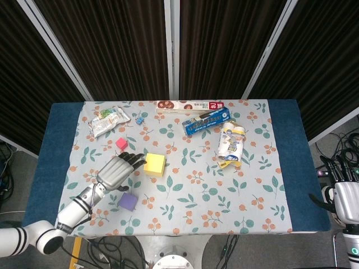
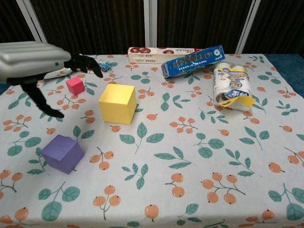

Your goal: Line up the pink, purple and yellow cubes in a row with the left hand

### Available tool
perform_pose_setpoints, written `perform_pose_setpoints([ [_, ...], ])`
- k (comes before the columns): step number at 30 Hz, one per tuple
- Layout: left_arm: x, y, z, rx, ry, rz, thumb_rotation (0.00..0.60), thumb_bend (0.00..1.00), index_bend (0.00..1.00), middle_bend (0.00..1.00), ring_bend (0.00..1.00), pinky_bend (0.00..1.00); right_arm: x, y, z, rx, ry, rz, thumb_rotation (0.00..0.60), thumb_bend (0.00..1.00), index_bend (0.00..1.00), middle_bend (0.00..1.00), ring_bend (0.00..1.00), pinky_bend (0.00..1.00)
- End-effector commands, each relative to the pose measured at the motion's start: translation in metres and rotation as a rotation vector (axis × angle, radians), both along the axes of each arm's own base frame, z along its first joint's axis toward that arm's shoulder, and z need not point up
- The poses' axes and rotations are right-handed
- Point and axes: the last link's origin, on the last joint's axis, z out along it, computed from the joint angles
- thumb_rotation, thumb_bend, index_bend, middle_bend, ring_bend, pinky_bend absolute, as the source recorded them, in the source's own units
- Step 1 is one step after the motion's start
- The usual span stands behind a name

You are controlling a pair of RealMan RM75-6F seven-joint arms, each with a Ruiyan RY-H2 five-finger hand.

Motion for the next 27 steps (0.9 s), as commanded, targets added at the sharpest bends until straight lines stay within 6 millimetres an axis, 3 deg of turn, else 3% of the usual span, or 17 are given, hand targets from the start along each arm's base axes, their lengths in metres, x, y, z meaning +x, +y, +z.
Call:
perform_pose_setpoints([
  [1, -0.027, -0.032, 0.007, -0.074, 0.022, -0.021, 0.6, 0.06, 0.24, 0.23, 0.21, 0.24, 0.001, -0.001, 0.0, 0.0, 0.001, 0.003, 0.6, 0.0, 0.08, 0.15, 0.02, 0.14],
  [11, -0.032, -0.054, -0.009, -0.119, 0.054, -0.014, 0.6, 0.06, 0.24, 0.25, 0.21, 0.24, 0.003, 0.001, -0.001, 0.001, 0.002, 0.001, 0.6, 0.0, 0.08, 0.15, 0.02, 0.14],
  [18, -0.033, -0.052, -0.027, -0.12, 0.104, 0.014, 0.6, 0.06, 0.25, 0.26, 0.21, 0.24, 0.003, 0.002, 0.0, -0.002, 0.0, 0.001, 0.6, 0.0, 0.08, 0.15, 0.02, 0.14],
  [23, -0.035, -0.048, -0.037, -0.116, 0.107, 0.061, 0.6, 0.12, 0.32, 0.37, 0.33, 0.24, 0.0, 0.002, -0.001, 0.002, -0.004, -0.006, 0.6, 0.0, 0.08, 0.15, 0.02, 0.14],
  [27, -0.036, -0.045, -0.044, -0.112, 0.104, 0.09, 0.6, 0.14, 0.35, 0.39, 0.33, 0.24, 0.0, 0.002, -0.001, 0.002, -0.005, -0.006, 0.6, 0.0, 0.08, 0.15, 0.02, 0.14],
])
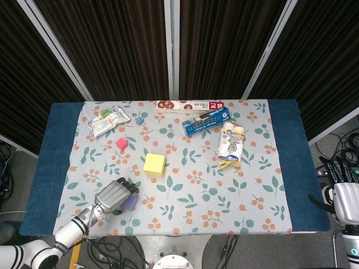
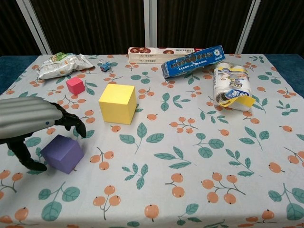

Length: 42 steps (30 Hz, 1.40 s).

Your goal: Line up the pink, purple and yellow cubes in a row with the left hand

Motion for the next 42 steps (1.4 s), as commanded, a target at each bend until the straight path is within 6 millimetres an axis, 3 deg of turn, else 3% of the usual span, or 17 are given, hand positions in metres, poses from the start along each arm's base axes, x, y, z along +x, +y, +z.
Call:
perform_pose_setpoints([
  [1, -0.001, 0.002, -0.005, 0.005, -0.003, 0.018, 0.6, 0.14, 0.36, 0.4, 0.33, 0.24, 0.0, 0.0, 0.0, 0.0, 0.0, 0.0, 0.6, 0.0, 0.08, 0.15, 0.02, 0.14],
  [12, -0.001, 0.006, -0.009, 0.047, -0.062, 0.081, 0.6, 0.2, 0.54, 0.58, 0.49, 0.24, -0.002, 0.001, 0.001, -0.005, -0.002, -0.004, 0.6, 0.0, 0.08, 0.15, 0.02, 0.14],
  [20, -0.009, 0.014, 0.001, 0.105, -0.127, 0.163, 0.6, 0.22, 0.56, 0.61, 0.52, 0.27, -0.002, 0.002, 0.002, -0.008, -0.001, -0.004, 0.6, 0.0, 0.08, 0.16, 0.02, 0.14],
  [25, -0.021, 0.035, 0.012, 0.168, -0.187, 0.241, 0.6, 0.22, 0.56, 0.61, 0.52, 0.27, -0.002, 0.003, 0.003, -0.009, 0.0, -0.002, 0.6, 0.0, 0.08, 0.16, 0.02, 0.14],
  [32, -0.03, 0.075, 0.013, 0.249, -0.188, 0.291, 0.6, 0.21, 0.56, 0.61, 0.52, 0.3, 0.0, 0.003, 0.002, -0.008, 0.003, -0.001, 0.6, 0.0, 0.08, 0.16, 0.02, 0.14],
  [42, -0.014, 0.114, -0.002, 0.243, -0.183, 0.313, 0.6, 0.21, 0.55, 0.61, 0.52, 0.3, 0.0, 0.004, 0.003, -0.009, 0.009, -0.009, 0.6, 0.0, 0.08, 0.16, 0.02, 0.14],
])
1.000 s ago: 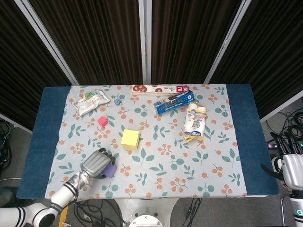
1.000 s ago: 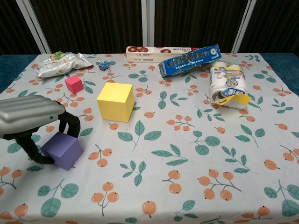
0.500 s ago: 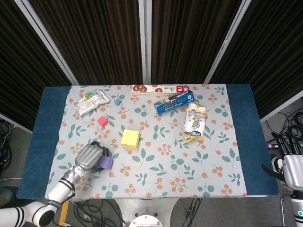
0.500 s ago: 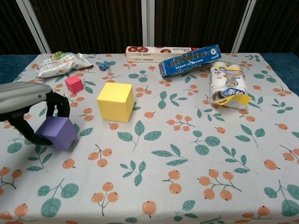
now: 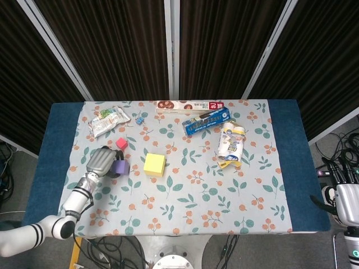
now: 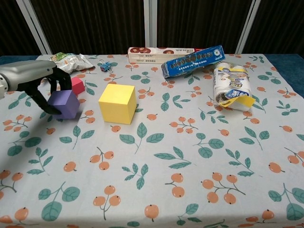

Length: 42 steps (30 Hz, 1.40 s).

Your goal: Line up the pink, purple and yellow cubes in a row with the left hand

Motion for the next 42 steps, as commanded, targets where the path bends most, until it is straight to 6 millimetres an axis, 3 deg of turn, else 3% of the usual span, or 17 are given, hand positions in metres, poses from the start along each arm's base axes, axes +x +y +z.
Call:
perform_pose_setpoints([
  [1, 0.011, 0.009, -0.006, -0.008, -0.008, -0.006, 0.6, 0.21, 0.55, 0.61, 0.52, 0.3, 0.0, 0.0, 0.0, 0.001, 0.001, 0.0, 0.6, 0.0, 0.08, 0.16, 0.02, 0.14],
  [12, 0.042, 0.024, -0.021, -0.036, -0.002, -0.028, 0.6, 0.21, 0.55, 0.61, 0.52, 0.3, -0.001, 0.002, 0.002, -0.006, 0.004, -0.009, 0.6, 0.0, 0.08, 0.16, 0.02, 0.14],
  [33, 0.072, 0.022, -0.042, -0.076, -0.008, -0.001, 0.6, 0.21, 0.54, 0.6, 0.52, 0.3, -0.005, 0.005, 0.005, -0.013, 0.005, -0.02, 0.6, 0.0, 0.08, 0.16, 0.02, 0.14],
  [42, 0.075, 0.02, -0.047, -0.089, 0.009, 0.017, 0.6, 0.2, 0.43, 0.55, 0.52, 0.3, -0.006, 0.004, 0.005, -0.015, 0.001, -0.022, 0.6, 0.0, 0.08, 0.16, 0.02, 0.14],
])
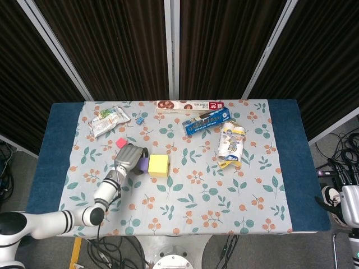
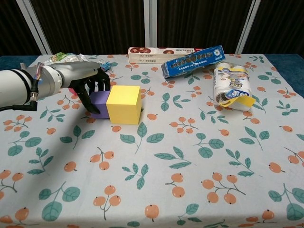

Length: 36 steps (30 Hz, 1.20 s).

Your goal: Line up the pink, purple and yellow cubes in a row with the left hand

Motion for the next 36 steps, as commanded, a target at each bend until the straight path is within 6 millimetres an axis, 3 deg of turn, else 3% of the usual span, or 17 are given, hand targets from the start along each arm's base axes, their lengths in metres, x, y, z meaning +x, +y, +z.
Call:
perform_pose_setpoints([
  [1, 0.002, -0.001, -0.001, -0.006, 0.002, 0.004, 0.6, 0.2, 0.4, 0.53, 0.52, 0.3, 0.0, 0.0, 0.0, -0.001, 0.0, 0.0, 0.6, 0.0, 0.08, 0.16, 0.02, 0.14],
  [11, 0.003, -0.006, 0.005, -0.004, 0.018, -0.001, 0.6, 0.2, 0.25, 0.38, 0.51, 0.3, 0.0, 0.001, 0.001, -0.007, -0.001, 0.002, 0.6, 0.0, 0.08, 0.17, 0.02, 0.14],
  [22, -0.007, -0.016, 0.031, 0.017, 0.056, -0.021, 0.6, 0.2, 0.21, 0.29, 0.43, 0.3, 0.003, 0.0, 0.0, -0.007, -0.004, 0.016, 0.6, 0.0, 0.08, 0.17, 0.02, 0.14],
  [29, -0.039, -0.007, 0.072, 0.181, 0.078, 0.034, 0.6, 0.19, 0.24, 0.29, 0.4, 0.3, 0.003, 0.0, 0.001, -0.006, -0.005, 0.02, 0.6, 0.0, 0.08, 0.17, 0.02, 0.14],
  [36, -0.072, 0.021, 0.073, 0.228, 0.079, 0.144, 0.6, 0.18, 0.32, 0.33, 0.4, 0.3, 0.004, -0.001, -0.001, -0.006, -0.009, 0.023, 0.6, 0.0, 0.08, 0.17, 0.02, 0.14],
])
